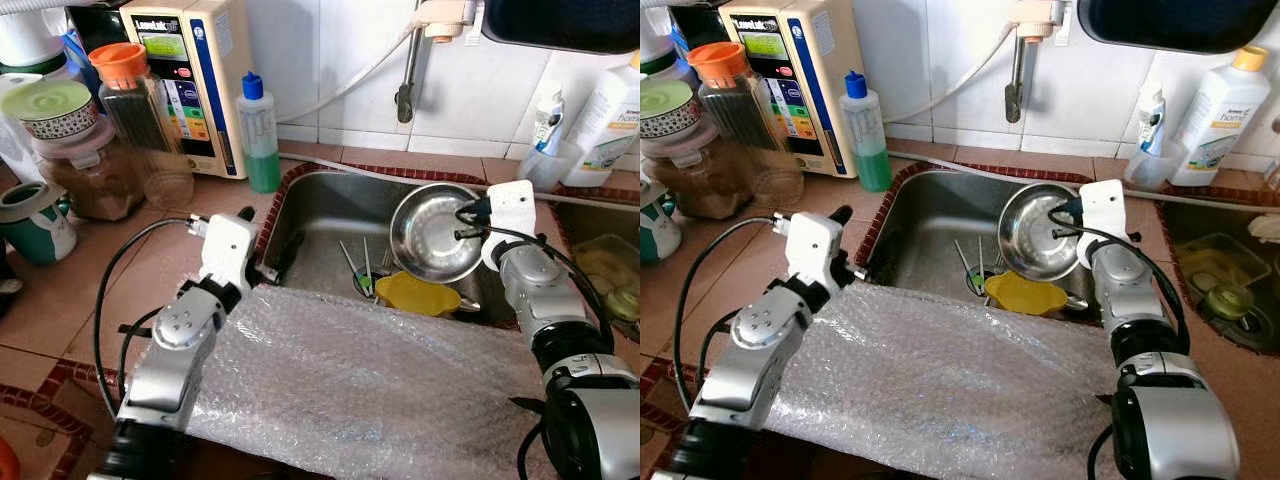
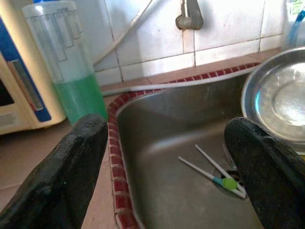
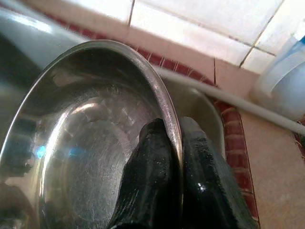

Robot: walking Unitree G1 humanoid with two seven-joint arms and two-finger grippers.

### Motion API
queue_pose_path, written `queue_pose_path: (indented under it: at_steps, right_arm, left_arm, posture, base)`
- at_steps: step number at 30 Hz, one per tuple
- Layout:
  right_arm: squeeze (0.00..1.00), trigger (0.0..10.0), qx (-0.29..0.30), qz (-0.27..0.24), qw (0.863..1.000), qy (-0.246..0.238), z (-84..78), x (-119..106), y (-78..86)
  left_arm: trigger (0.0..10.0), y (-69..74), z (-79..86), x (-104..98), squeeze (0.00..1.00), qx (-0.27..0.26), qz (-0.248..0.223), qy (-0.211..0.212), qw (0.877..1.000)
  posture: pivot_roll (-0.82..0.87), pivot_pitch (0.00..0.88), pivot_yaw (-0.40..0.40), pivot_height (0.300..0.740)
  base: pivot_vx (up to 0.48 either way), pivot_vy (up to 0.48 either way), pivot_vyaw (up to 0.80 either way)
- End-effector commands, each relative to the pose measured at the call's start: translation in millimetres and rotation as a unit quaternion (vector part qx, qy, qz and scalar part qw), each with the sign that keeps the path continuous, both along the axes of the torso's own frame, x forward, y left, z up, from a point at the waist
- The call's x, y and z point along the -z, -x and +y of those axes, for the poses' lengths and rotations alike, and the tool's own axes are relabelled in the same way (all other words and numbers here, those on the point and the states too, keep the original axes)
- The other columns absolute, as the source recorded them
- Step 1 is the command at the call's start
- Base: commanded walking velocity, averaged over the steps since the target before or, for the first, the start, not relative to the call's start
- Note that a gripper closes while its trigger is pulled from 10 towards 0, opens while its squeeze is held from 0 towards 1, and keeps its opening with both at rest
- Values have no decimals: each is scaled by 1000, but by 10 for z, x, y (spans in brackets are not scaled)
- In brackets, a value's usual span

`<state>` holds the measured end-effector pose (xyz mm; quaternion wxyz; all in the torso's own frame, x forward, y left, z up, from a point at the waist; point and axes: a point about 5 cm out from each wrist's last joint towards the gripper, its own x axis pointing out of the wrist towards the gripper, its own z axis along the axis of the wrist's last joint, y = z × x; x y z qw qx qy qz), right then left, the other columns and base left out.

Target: Kitchen organization

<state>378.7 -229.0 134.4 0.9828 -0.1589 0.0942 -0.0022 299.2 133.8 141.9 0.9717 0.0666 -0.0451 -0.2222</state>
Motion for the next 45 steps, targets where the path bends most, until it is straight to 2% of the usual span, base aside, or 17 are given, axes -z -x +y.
queue_pose_path:
  at_steps: [1,2,3,4,5,7,8,10,11,12,13,22,23,27,30,37,45]
  right_arm:
    - [0,980,-1,6,1000,19,-22,-2,-6]
    - [0,980,-1,6,1000,19,-22,-2,-6]
    - [0,4588,-17,17,999,32,15,43,0]
    - [0,4588,-24,23,999,37,33,63,2]
    - [0,6118,-34,33,998,41,61,101,8]
    - [0,6118,-37,38,998,40,69,116,11]
    - [0,10000,-42,40,998,41,88,134,14]
    - [35,10000,-45,41,997,40,99,142,15]
    - [627,10000,-52,45,997,42,119,164,18]
    - [627,10000,-52,45,997,42,119,164,18]
    - [973,10000,-53,46,997,40,124,167,19]
    - [1000,10000,-57,48,997,31,123,161,13]
    - [1000,10000,-59,48,997,20,120,150,9]
    - [1000,10000,-51,38,998,-2,96,79,-20]
    - [1000,10000,-43,15,999,-24,76,-22,-56]
    - [1000,10000,-42,-4,998,-39,63,-111,-86]
    - [1000,10000,-40,-42,995,-83,46,-221,-101]
  left_arm:
    - [10000,27,58,-15,1000,-3,1,-4,1000]
    - [10000,27,58,-15,1000,-3,1,-4,1000]
    - [10000,58,76,0,1000,0,5,0,1000]
    - [10000,70,83,4,1000,0,6,0,1000]
    - [10000,89,93,12,1000,-2,9,-2,1000]
    - [10000,94,96,17,1000,-3,10,-3,1000]
    - [10000,104,105,27,1000,-7,13,-7,1000]
    - [10000,107,108,28,1000,-9,14,-9,1000]
    - [10000,113,114,24,1000,-12,15,-12,1000]
    - [10000,113,114,24,1000,-12,15,-12,1000]
    - [10000,111,118,20,1000,-14,16,-12,1000]
    - [10000,108,133,28,1000,-19,22,-15,999]
    - [10000,90,122,49,1000,-25,30,-30,999]
    - [10000,46,117,41,1000,-38,34,-25,998]
    - [10000,5,131,28,1000,-58,32,-37,997]
    - [10000,-5,126,26,1000,-68,37,-32,997]
    - [10000,-24,133,2,1000,-106,39,-33,993]
  posture:
    - [141,27,76,740]
    - [141,27,76,740]
    - [146,27,74,740]
    - [146,27,74,740]
    - [148,26,76,740]
    - [148,26,76,740]
    - [151,26,77,740]
    - [152,27,76,740]
    - [153,29,77,740]
    - [153,29,77,740]
    - [152,29,76,740]
    - [145,32,73,740]
    - [144,33,72,740]
    - [139,33,71,740]
    - [136,33,70,740]
    - [129,36,59,740]
    - [110,36,43,740]
  base:
    - [0,0,0]
    - [0,0,0]
    - [0,0,0]
    - [0,0,0]
    - [0,0,0]
    - [0,0,0]
    - [0,0,0]
    - [0,0,0]
    - [0,0,0]
    - [0,0,0]
    - [0,0,0]
    - [0,0,0]
    - [0,0,0]
    - [0,0,0]
    - [0,0,0]
    - [0,0,0]
    - [0,0,0]
